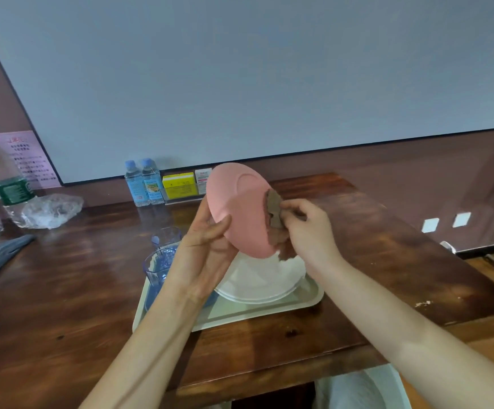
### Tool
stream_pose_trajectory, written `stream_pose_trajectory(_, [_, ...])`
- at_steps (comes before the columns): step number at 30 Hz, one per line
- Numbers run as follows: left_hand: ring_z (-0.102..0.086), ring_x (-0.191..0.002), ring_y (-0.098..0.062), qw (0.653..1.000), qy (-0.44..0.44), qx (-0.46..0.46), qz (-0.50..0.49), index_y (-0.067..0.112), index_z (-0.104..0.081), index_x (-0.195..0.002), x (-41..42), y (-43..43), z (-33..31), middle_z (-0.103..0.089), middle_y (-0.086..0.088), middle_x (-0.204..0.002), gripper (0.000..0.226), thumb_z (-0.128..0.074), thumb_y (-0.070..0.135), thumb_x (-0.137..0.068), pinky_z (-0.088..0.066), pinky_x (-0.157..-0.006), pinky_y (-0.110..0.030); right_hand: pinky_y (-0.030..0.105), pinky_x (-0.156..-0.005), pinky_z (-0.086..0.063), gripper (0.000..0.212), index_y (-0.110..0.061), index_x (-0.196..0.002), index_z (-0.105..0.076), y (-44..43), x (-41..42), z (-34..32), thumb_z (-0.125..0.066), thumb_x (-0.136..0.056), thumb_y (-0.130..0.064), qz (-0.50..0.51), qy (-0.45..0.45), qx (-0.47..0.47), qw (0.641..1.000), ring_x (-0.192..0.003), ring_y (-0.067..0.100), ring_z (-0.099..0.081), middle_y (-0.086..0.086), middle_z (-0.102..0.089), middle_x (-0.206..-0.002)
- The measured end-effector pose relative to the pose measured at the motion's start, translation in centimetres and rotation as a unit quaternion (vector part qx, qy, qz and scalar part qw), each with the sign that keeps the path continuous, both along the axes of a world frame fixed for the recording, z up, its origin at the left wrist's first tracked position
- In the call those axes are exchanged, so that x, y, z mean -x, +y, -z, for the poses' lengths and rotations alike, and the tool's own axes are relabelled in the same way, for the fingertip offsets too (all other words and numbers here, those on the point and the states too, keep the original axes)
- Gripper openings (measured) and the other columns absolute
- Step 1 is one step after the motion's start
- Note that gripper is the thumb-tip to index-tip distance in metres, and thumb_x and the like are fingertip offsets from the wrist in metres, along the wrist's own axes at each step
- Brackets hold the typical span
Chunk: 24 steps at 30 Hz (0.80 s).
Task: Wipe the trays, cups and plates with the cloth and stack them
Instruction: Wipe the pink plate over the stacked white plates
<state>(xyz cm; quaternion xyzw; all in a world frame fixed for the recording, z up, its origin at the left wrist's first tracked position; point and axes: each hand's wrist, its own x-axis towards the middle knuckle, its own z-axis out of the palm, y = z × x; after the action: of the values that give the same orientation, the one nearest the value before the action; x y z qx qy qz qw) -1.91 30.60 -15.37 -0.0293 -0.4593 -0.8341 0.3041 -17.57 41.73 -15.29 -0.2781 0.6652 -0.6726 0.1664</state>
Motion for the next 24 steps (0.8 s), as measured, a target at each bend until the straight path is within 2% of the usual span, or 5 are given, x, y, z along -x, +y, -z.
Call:
stream_pose_trajectory(7, [-0.067,-0.109,0.001,0.898,-0.221,0.298,-0.236,0.026,-0.064,-0.139,1.2,1.5,1.0,-0.066,0.003,-0.138,0.056,-0.059,-0.014,-0.1,-0.052,-0.096,-0.009,0.018,-0.036,-0.033,0.031,-0.006,-0.105,-0.065,0.5,1.6,-1.2,-0.037,-0.106,0.008,-0.129,-0.347,0.103,0.923,-0.041,0.009,-0.045,0.003,-0.052,-0.059])
stream_pose_trajectory(11, [-0.055,-0.128,-0.005,0.813,-0.308,0.465,-0.167,0.027,-0.061,-0.147,0.9,2.4,2.8,-0.058,0.021,-0.136,0.05,-0.056,-0.001,-0.107,-0.033,-0.084,0.01,0.038,-0.076,-0.057,0.022,-0.008,-0.104,-0.068,1.6,6.6,-0.4,-0.046,-0.107,-0.007,0.04,-0.436,0.116,0.892,-0.073,0.022,-0.065,0.009,-0.068,-0.085])
stream_pose_trajectory(16, [-0.043,-0.151,-0.007,0.613,-0.395,0.671,-0.129,0.034,-0.053,-0.156,-0.4,1.9,4.9,-0.052,0.018,-0.16,0.085,-0.046,-0.016,-0.087,-0.023,-0.115,-0.004,0.038,-0.085,-0.058,0.035,-0.016,-0.1,-0.067,3.2,9.4,1.9,-0.065,-0.1,-0.051,0.077,-0.421,0.112,0.897,-0.081,0.021,-0.067,0.003,-0.066,-0.089])
stream_pose_trajectory(20, [-0.042,-0.152,-0.01,0.584,-0.411,0.689,-0.125,0.032,-0.057,-0.154,-0.8,2.4,4.6,-0.053,0.015,-0.16,0.076,-0.046,-0.009,-0.09,-0.028,-0.125,-0.022,0.042,-0.087,-0.06,0.056,-0.011,-0.105,-0.074,3.8,11.8,3.5,-0.079,-0.083,-0.063,0.066,-0.344,-0.002,0.937,-0.083,0.023,-0.07,0.006,-0.072,-0.088])
stream_pose_trajectory(24, [-0.049,-0.145,-0.012,0.602,-0.425,0.665,-0.12,0.032,-0.065,-0.144,-1.2,2.5,4.1,-0.059,0.015,-0.154,0.051,-0.052,0.011,-0.099,-0.036,-0.121,-0.026,0.044,-0.087,-0.057,0.042,-0.006,-0.149,-0.05,4.3,13.8,4.9,-0.047,-0.11,-0.02,0.131,-0.207,-0.158,0.957,-0.116,0.033,-0.062,0.018,-0.059,-0.141])
